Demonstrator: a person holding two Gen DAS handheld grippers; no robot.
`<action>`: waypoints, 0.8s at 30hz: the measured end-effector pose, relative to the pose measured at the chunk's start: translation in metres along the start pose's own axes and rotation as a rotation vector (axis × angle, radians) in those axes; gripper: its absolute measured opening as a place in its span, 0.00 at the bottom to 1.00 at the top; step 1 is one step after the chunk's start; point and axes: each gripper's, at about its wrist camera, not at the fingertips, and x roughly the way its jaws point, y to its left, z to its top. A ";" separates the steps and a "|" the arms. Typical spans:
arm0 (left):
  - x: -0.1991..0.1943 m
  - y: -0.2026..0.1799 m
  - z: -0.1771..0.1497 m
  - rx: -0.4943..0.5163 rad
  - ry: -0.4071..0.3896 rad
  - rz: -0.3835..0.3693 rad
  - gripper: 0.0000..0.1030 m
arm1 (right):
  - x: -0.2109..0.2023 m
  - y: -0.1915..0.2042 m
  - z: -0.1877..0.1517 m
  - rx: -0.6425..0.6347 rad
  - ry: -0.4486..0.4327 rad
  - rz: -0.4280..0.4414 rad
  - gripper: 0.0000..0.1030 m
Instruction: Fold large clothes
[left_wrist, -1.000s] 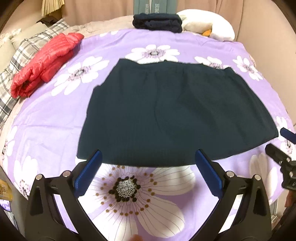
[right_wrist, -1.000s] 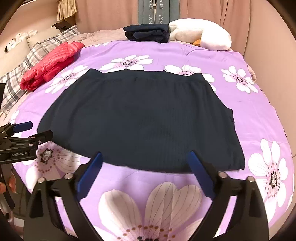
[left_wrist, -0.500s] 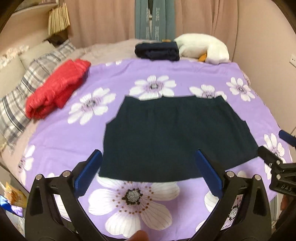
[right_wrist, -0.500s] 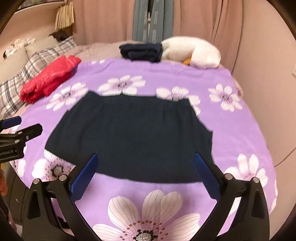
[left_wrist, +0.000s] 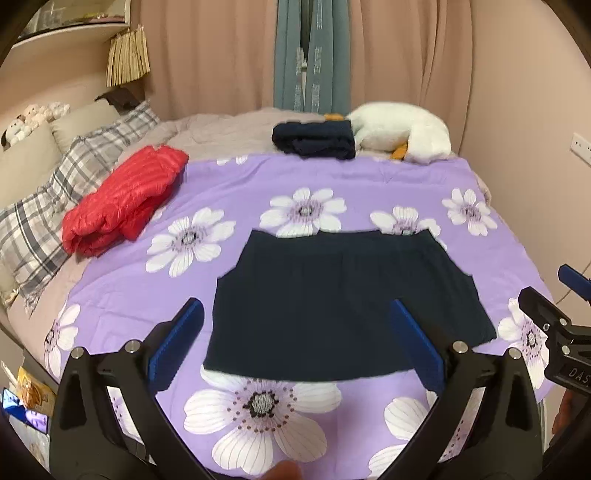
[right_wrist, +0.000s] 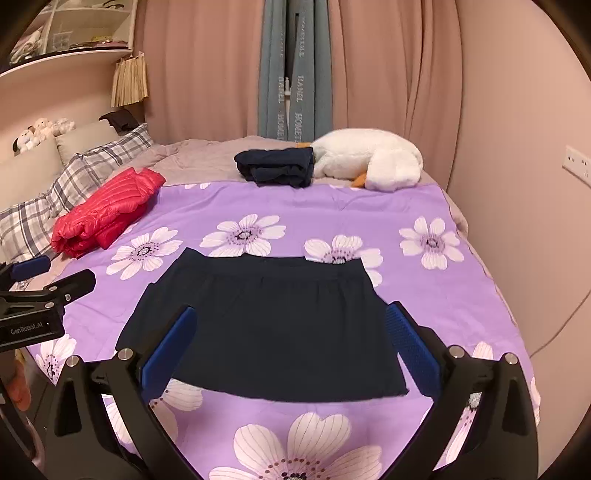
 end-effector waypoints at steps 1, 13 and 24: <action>0.004 -0.001 -0.004 0.002 0.016 0.000 0.98 | 0.004 0.000 -0.003 0.010 0.021 -0.003 0.99; 0.033 -0.006 -0.032 0.004 0.117 0.013 0.98 | 0.043 0.003 -0.038 0.037 0.194 0.014 0.99; 0.037 -0.005 -0.036 0.006 0.129 0.014 0.98 | 0.049 0.009 -0.038 0.015 0.210 0.014 0.99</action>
